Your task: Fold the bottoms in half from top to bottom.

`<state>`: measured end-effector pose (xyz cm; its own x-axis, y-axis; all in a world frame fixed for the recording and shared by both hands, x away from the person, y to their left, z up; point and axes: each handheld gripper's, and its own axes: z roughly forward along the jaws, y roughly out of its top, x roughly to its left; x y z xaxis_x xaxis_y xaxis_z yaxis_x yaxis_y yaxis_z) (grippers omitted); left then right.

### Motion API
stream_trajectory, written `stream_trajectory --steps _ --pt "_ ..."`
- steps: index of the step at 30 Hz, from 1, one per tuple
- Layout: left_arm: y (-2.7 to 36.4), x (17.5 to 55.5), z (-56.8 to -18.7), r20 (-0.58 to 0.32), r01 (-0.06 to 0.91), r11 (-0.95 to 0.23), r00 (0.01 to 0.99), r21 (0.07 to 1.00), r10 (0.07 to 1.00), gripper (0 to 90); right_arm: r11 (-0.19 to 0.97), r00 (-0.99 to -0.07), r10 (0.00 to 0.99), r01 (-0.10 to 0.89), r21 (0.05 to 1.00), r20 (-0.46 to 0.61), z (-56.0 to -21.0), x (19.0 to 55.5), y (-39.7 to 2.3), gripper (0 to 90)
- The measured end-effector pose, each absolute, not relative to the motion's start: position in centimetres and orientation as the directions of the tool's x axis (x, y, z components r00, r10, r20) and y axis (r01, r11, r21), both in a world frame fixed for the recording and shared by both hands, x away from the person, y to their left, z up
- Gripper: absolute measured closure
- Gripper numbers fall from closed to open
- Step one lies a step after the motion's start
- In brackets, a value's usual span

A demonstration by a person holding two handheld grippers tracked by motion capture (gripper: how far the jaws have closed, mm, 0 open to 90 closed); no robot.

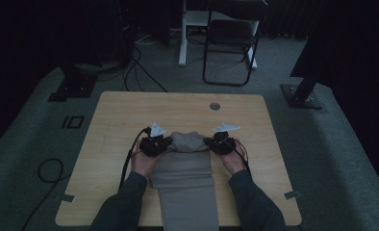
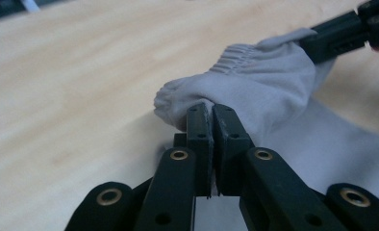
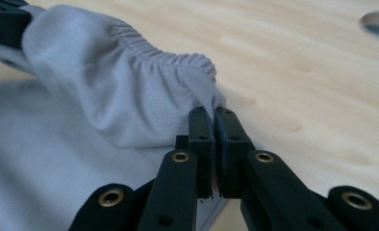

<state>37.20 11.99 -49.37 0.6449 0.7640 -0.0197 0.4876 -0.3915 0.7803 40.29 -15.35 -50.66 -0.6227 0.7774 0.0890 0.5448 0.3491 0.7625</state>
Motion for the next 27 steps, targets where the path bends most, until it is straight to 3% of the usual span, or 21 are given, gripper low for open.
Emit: stream_trajectory --steps 10,27 --pt "12.6 34.5 -53.5 -0.015 0.552 -0.465 0.655 0.692 0.756 86.2 0.443 -0.688 0.722 0.545 0.712 0.078 -53.1 37.1 -14.4 86.7" --pt "11.7 37.9 -54.5 0.023 0.548 -0.448 0.615 0.707 0.789 86.2 0.439 -0.636 0.771 0.571 0.694 0.035 -54.4 39.5 -13.9 85.5"
